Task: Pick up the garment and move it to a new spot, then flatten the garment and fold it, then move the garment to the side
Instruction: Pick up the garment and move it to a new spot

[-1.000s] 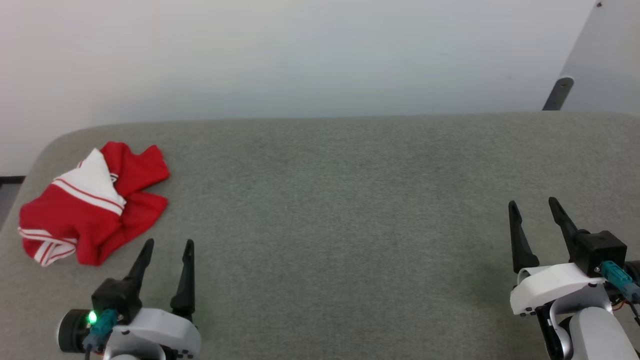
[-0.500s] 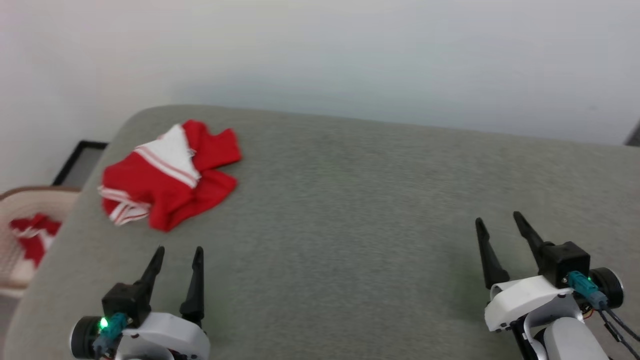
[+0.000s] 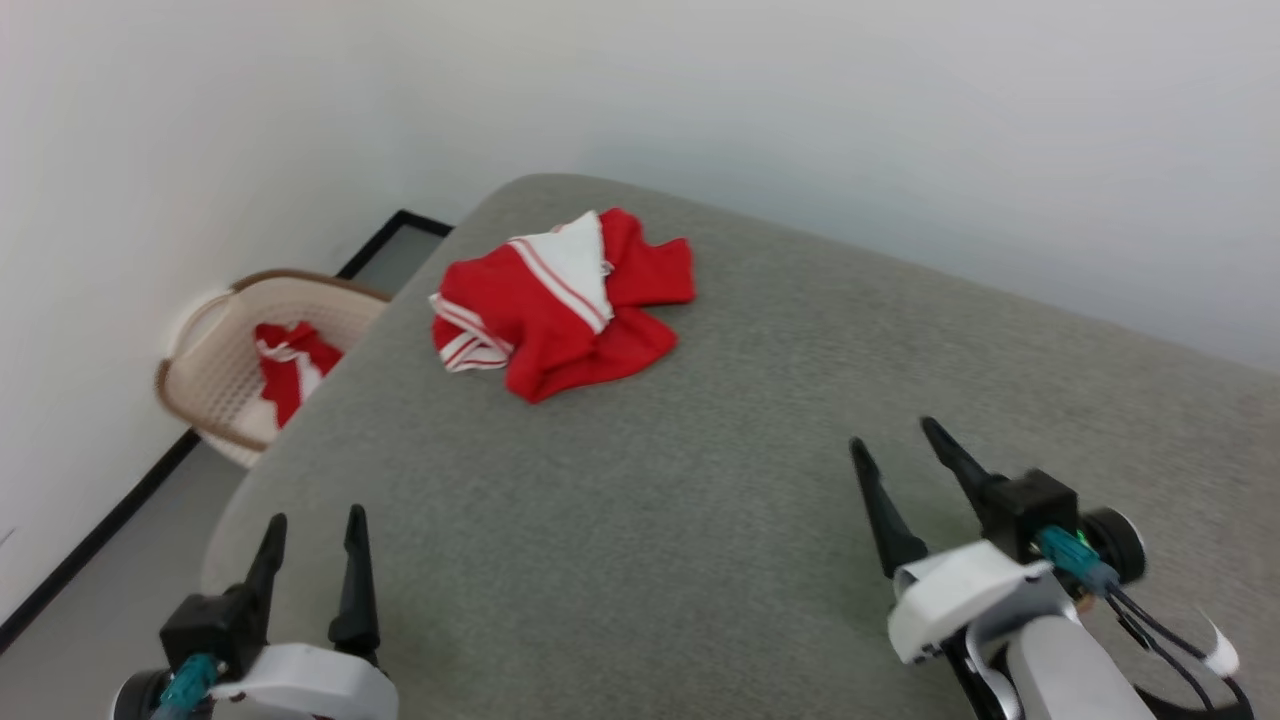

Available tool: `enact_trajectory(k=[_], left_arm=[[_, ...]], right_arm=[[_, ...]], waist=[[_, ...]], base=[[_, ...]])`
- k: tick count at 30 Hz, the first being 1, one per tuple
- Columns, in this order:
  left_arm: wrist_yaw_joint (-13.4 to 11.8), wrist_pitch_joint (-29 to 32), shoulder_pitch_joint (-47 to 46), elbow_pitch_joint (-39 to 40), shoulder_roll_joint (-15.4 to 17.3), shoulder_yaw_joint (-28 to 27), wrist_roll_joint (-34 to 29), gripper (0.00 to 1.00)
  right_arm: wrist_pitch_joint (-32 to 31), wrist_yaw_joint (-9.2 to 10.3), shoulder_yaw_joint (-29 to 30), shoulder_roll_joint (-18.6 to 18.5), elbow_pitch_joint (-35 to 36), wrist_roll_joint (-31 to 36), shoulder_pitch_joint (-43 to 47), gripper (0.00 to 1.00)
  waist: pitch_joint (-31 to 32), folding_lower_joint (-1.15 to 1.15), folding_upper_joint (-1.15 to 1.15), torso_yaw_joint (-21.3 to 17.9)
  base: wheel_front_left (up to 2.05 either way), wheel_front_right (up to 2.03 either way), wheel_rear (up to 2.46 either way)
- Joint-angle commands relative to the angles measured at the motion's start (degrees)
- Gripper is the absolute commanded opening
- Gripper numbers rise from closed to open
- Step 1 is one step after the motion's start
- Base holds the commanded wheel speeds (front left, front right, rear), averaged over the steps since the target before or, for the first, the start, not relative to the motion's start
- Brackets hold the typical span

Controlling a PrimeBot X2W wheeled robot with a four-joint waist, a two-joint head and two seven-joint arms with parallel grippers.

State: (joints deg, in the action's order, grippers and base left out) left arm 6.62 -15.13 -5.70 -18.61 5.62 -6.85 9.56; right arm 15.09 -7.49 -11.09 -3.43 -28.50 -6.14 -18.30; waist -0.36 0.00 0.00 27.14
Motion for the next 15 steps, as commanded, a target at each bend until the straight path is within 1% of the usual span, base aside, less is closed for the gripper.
enact_trajectory(k=[1,8,11,15], left_arm=[[-0.41,-0.03,0.87,1.08,-0.67,-0.75,0.38,1.00],[-1.61,-0.03,3.84,4.93,-2.19,-3.46,1.25,1.00],[-1.72,-0.03,4.40,5.33,-2.48,-3.80,1.61,1.00],[-1.24,-0.03,3.57,4.30,-2.61,-3.27,1.55,1.00]], right_arm=[[0.07,0.00,-1.54,-0.18,-0.73,-0.68,-1.50,1.00],[0.07,0.01,-7.57,0.13,-3.56,-2.81,-6.50,1.00],[0.07,0.01,-8.66,0.17,-4.13,-3.47,-7.77,1.00],[0.07,0.01,-8.78,-0.25,-3.89,-3.83,-7.78,1.00]], waist=[[-1.32,0.00,0.00,3.73],[-2.92,0.00,0.00,4.30],[-3.60,0.00,0.00,4.31],[-4.14,0.00,0.00,4.15]], base=[[0.00,0.00,0.00],[0.00,0.00,0.00],[0.00,0.00,0.00],[0.00,0.00,0.00]])
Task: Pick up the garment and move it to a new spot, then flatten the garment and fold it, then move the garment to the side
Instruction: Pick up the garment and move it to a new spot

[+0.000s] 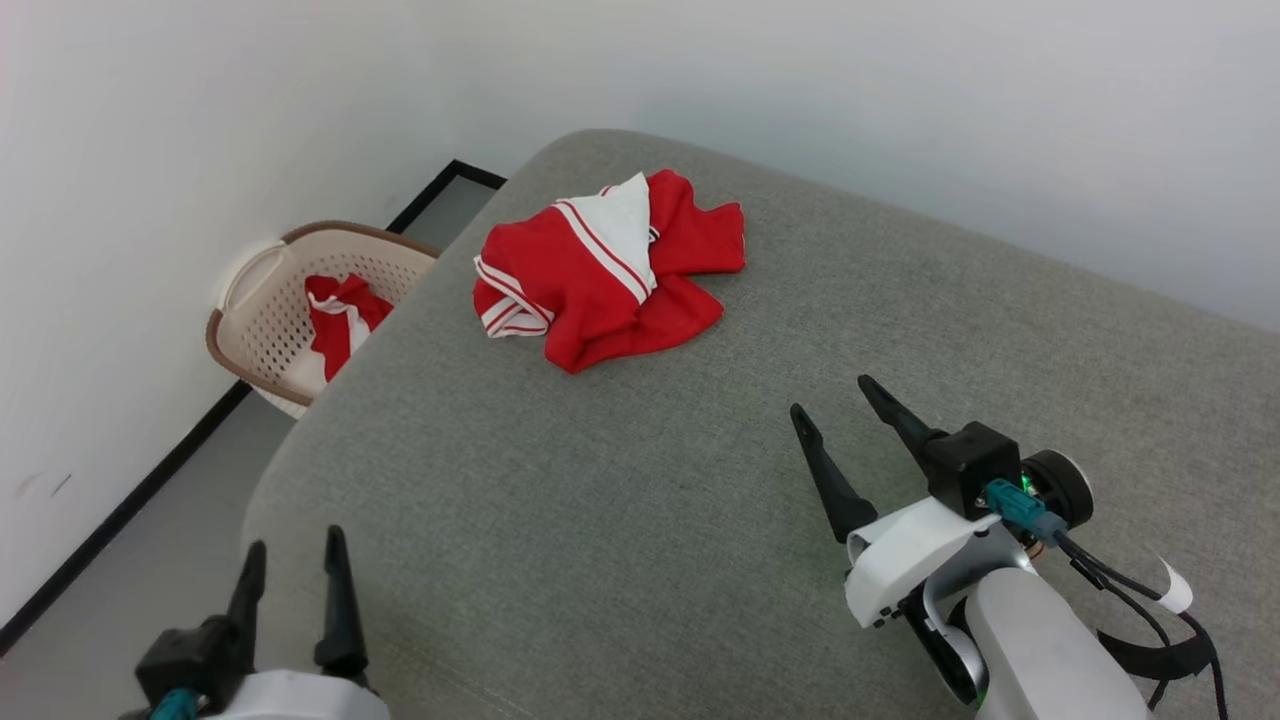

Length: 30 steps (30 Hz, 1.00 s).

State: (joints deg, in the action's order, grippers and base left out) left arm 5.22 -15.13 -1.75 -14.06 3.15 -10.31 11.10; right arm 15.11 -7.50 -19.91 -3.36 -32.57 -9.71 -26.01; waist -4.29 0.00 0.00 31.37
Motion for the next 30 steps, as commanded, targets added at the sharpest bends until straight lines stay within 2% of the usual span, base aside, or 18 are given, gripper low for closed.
enact_trajectory(k=[1,4,8,11,12,15,18,20,22,26,30], left_arm=[[0.36,-0.03,-0.93,-0.59,-0.16,0.45,-0.27,1.00],[1.01,-0.03,-2.99,-2.10,-0.11,1.65,-0.73,1.00],[1.97,-0.03,-8.27,-5.52,2.02,5.93,-1.86,1.00],[2.22,-0.03,-14.54,-8.43,4.78,9.67,-1.98,1.00],[2.22,-0.03,-14.54,-8.43,4.78,9.67,-1.98,1.00],[2.32,-0.03,-22.18,-12.17,8.34,13.34,0.45,1.00],[2.30,0.72,-30.24,-17.46,12.30,16.69,5.54,1.00],[2.26,2.63,-35.26,-21.62,16.39,19.09,8.14,1.00],[2.23,5.59,-39.56,-25.87,18.96,21.59,12.70,1.00],[2.24,14.31,-45.07,-32.96,24.62,26.54,21.26,1.00],[2.24,23.88,-46.81,-36.44,29.43,32.00,29.15,1.00]], right_arm=[[0.05,0.02,0.31,-0.52,0.49,-0.25,0.33,1.00],[0.04,0.02,1.82,-0.80,1.67,-0.02,1.88,1.00],[0.05,0.02,4.11,-0.59,4.34,0.24,4.44,1.00],[0.05,0.02,3.67,-0.55,5.54,0.91,4.20,1.00],[0.05,0.02,3.67,-0.55,5.54,0.91,4.20,1.00],[0.05,0.02,3.38,-0.50,6.63,1.63,2.53,1.00],[0.04,0.02,3.23,-0.19,7.91,1.96,0.69,1.00],[0.05,0.02,3.08,-0.11,8.59,2.07,-0.59,1.00],[0.04,0.02,3.41,0.11,9.35,1.73,-1.64,1.00],[0.04,0.02,3.41,0.39,9.80,1.07,-1.30,1.00],[0.05,0.02,2.12,0.47,10.89,-0.45,-0.93,1.00]], waist=[[-0.30,0.00,0.00,-0.16],[-0.37,0.00,0.00,-0.57],[-0.79,0.00,0.00,-1.97],[-3.24,0.00,0.00,-6.12],[-3.24,0.00,0.00,-6.12],[-6.54,0.00,0.00,-10.84],[-10.35,0.00,0.00,-15.84],[-12.77,0.00,0.00,-19.23],[-14.56,0.00,0.00,-22.36],[-15.56,0.00,0.00,-27.57],[-15.51,0.00,0.00,-31.75]], base=[[0.00,0.00,0.00],[0.00,0.00,0.00],[0.00,0.00,0.00],[0.00,0.00,0.00],[0.00,0.00,0.00],[0.00,0.00,0.00],[0.00,0.00,0.00],[0.00,0.00,0.00],[0.00,0.00,0.00],[0.00,0.00,0.00],[0.00,0.00,0.00]])
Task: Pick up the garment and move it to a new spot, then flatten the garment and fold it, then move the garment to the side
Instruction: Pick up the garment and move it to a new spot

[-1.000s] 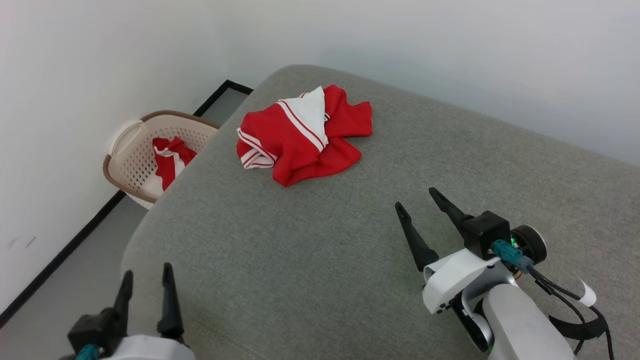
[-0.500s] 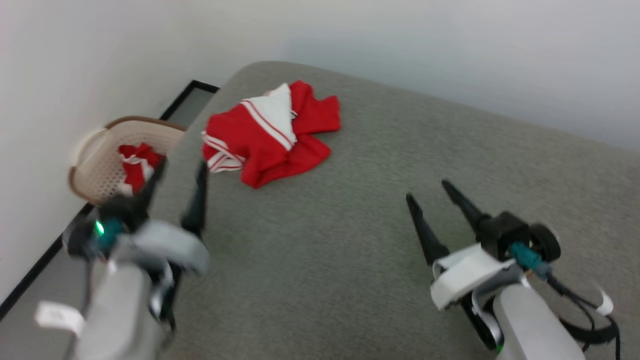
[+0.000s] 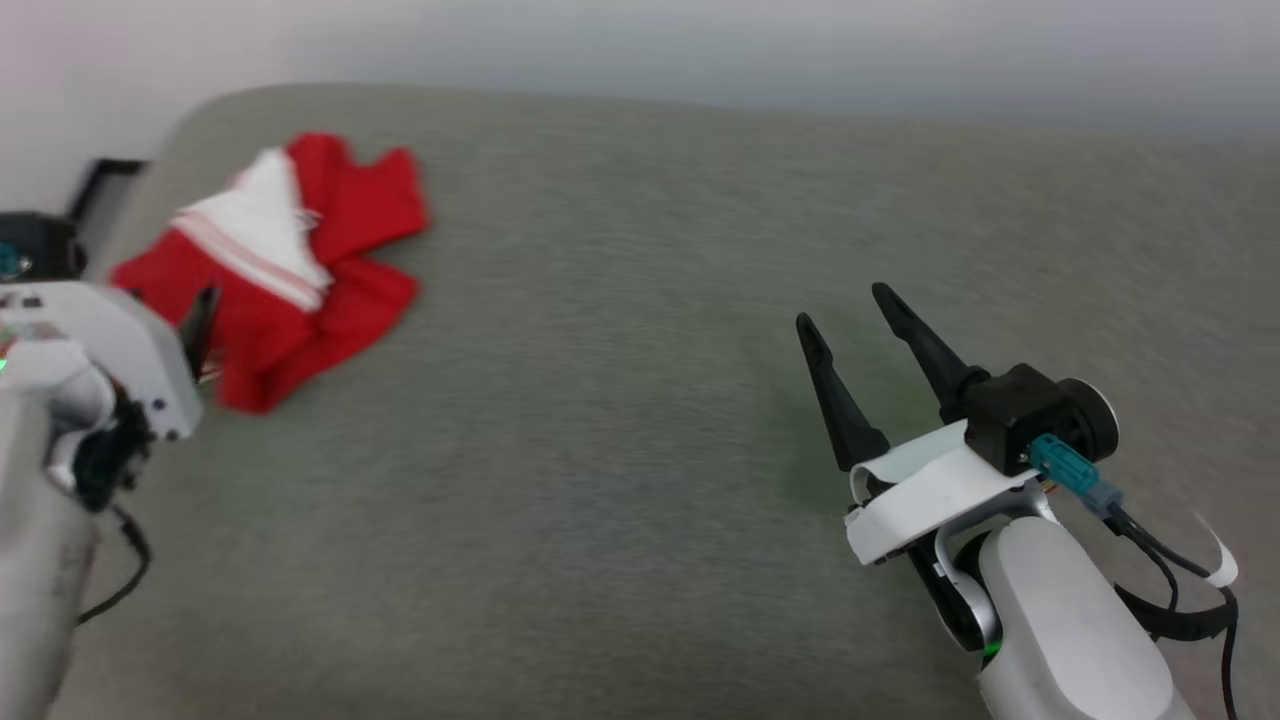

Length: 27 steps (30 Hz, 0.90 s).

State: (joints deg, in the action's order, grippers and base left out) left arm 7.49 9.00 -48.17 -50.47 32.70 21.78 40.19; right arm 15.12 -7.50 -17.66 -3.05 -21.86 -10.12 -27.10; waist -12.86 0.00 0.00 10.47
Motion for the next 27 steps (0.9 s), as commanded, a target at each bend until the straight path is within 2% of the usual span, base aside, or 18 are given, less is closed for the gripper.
enact_trajectory(k=[1,6,11,15,19,20,21,22,23,27], left_arm=[[-0.02,2.22,-0.18,-0.45,1.02,1.10,1.94,1.00],[-0.02,9.54,1.61,-1.96,6.66,3.55,10.66,1.00],[-0.02,11.25,2.62,-4.70,10.71,4.02,15.32,1.00],[-0.02,11.40,3.36,-7.51,11.36,4.48,17.58,1.00],[-0.02,11.73,3.80,-9.31,9.95,5.70,19.12,1.00],[0.00,11.96,4.00,-9.40,9.51,6.14,19.34,0.94],[0.01,11.98,4.01,-9.47,9.05,6.47,19.72,0.47],[0.01,11.74,3.82,-9.61,8.53,6.77,19.99,0.06],[0.03,11.56,3.86,-9.72,8.01,7.08,20.37,0.00],[0.22,8.60,3.41,-10.24,7.66,8.02,20.37,0.00]], right_arm=[[0.03,0.02,-0.31,0.17,0.50,-0.45,0.21,1.00],[0.04,0.02,-1.49,0.20,2.04,-2.47,0.09,1.00],[0.04,0.02,-2.52,0.23,4.02,-3.05,-0.99,1.00],[0.03,0.02,-3.11,0.22,5.08,-2.22,-1.38,1.00],[0.04,0.02,-3.40,0.20,5.58,-1.87,-1.20,1.00],[0.04,0.02,-3.38,0.21,5.64,-1.73,-1.22,1.00],[0.04,0.02,-3.39,0.21,5.68,-1.52,-1.30,1.00],[0.04,0.02,-3.43,0.22,5.78,-1.43,-1.37,1.00],[0.03,0.02,-3.61,0.21,5.78,-1.35,-1.30,1.00],[0.04,0.02,-4.28,0.16,5.38,-1.60,-0.75,1.00]], waist=[[-6.86,0.00,0.00,-11.82],[-6.83,0.00,0.00,-16.44],[-8.83,0.00,0.00,-19.63],[-10.29,0.00,0.00,-20.78],[-10.94,0.00,0.00,-20.99],[-11.01,0.00,0.00,-20.85],[-11.01,0.00,0.00,-20.67],[-10.88,0.00,0.00,-20.38],[-10.51,0.00,0.00,-20.09],[-8.15,0.00,0.00,-18.83]], base=[[0.00,0.00,0.00],[0.00,0.00,0.00],[0.00,0.00,0.00],[0.00,0.00,0.00],[0.00,0.00,0.00],[0.00,0.00,0.00],[0.00,0.00,0.00],[0.00,0.00,0.00],[0.00,0.00,0.00],[0.00,0.00,0.00]])
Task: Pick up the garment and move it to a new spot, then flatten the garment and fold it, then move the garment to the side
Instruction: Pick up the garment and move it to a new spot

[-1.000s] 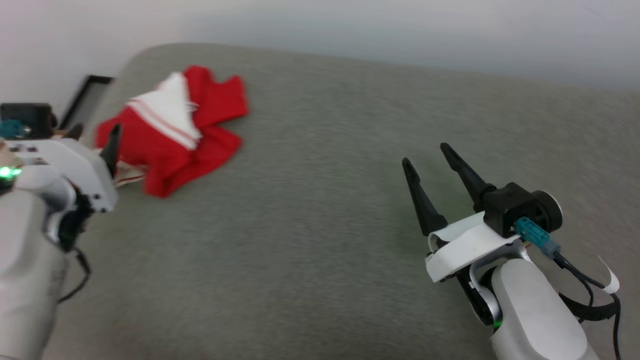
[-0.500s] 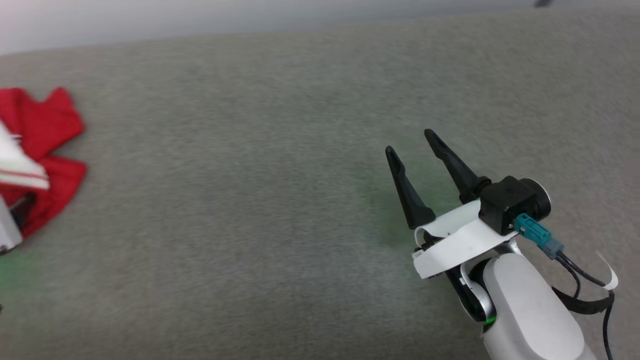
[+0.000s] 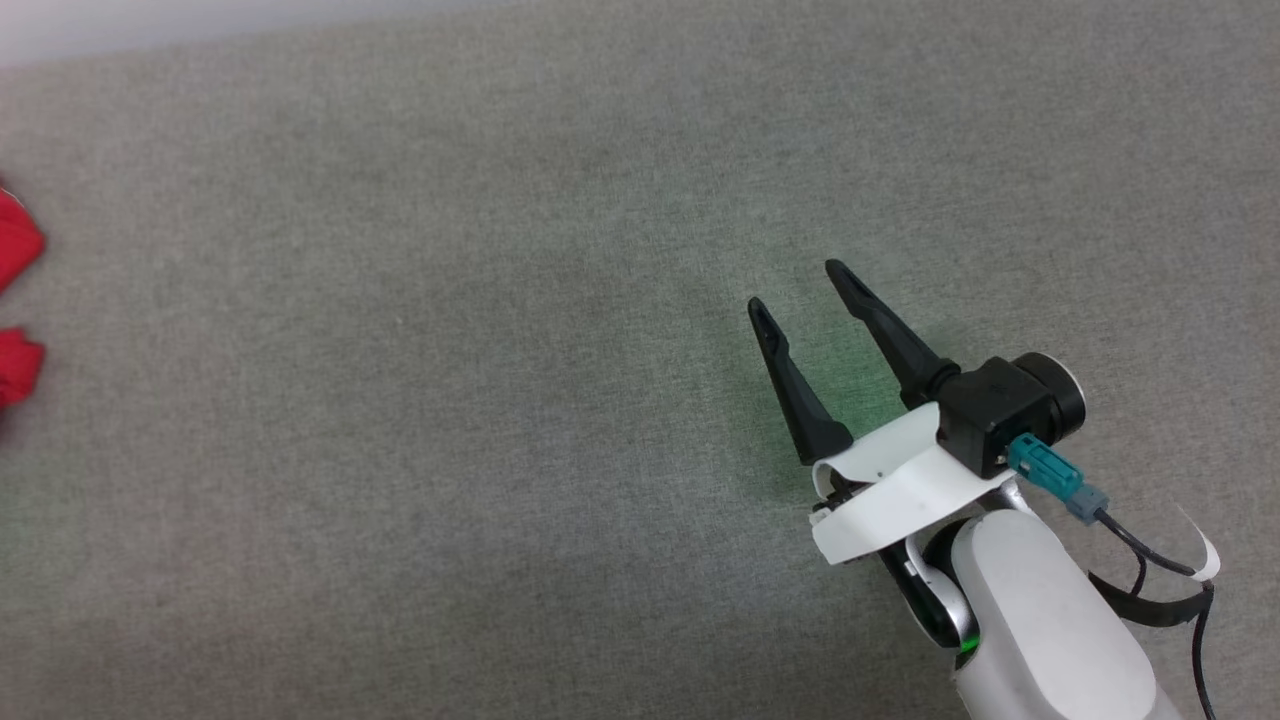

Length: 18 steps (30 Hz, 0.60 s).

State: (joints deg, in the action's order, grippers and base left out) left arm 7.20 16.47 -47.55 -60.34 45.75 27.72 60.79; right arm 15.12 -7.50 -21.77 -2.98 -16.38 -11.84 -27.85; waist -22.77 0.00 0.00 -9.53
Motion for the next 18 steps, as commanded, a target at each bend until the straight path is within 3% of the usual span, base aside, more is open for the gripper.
enact_trajectory(k=[1,10,14,18], left_arm=[[0.58,-0.07,2.65,-0.36,-5.31,2.33,-0.33,0.00],[0.23,-11.32,-0.72,3.02,-3.19,4.42,-0.85,0.00],[0.27,-15.04,-0.12,9.40,-5.23,5.92,1.20,0.00],[0.25,-17.37,0.36,17.65,-4.75,9.09,2.05,0.00]], right_arm=[[0.04,0.02,-0.11,0.08,-0.31,-0.02,0.21,1.00],[0.04,0.02,1.12,0.10,-2.83,-1.06,3.98,1.00],[0.04,0.02,2.95,0.05,-3.02,-1.68,6.55,1.00],[0.04,0.02,5.23,0.10,-2.46,-1.81,8.64,1.00]], waist=[[2.55,0.00,0.00,1.54],[11.82,0.00,0.00,4.88],[14.87,0.00,0.00,5.60],[16.19,0.00,0.00,5.69]], base=[[0.00,0.00,0.00],[0.00,0.00,0.00],[0.00,0.00,0.00],[0.00,0.00,0.00]])
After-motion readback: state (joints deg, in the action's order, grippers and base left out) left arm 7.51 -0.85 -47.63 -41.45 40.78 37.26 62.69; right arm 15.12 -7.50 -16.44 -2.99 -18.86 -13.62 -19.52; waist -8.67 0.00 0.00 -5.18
